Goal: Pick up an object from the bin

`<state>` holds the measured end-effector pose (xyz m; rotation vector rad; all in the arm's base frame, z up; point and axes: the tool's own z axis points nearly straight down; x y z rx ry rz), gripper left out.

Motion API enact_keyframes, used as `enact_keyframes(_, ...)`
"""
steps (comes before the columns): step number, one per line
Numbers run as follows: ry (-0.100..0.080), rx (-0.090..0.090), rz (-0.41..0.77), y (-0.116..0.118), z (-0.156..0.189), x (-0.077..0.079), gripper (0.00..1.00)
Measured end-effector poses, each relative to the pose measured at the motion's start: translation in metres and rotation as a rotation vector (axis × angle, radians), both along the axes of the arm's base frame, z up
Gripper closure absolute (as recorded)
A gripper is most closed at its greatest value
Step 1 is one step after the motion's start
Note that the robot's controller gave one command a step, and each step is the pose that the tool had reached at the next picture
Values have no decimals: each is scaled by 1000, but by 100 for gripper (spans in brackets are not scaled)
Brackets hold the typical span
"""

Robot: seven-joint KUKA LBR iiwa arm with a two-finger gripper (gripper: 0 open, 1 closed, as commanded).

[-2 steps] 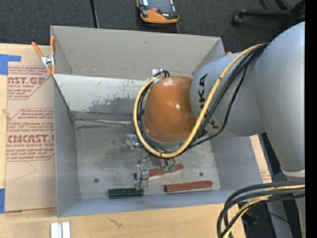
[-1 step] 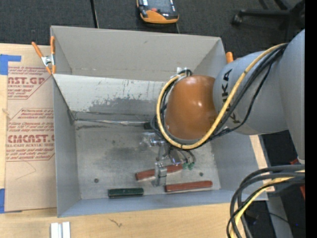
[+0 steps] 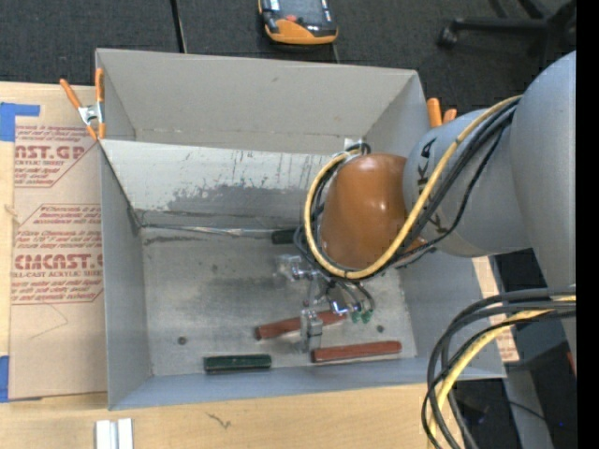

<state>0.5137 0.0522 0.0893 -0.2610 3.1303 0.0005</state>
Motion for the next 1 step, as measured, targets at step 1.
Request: enact_keyframes(1,-1,3,-59,-40,-18,-3,100)
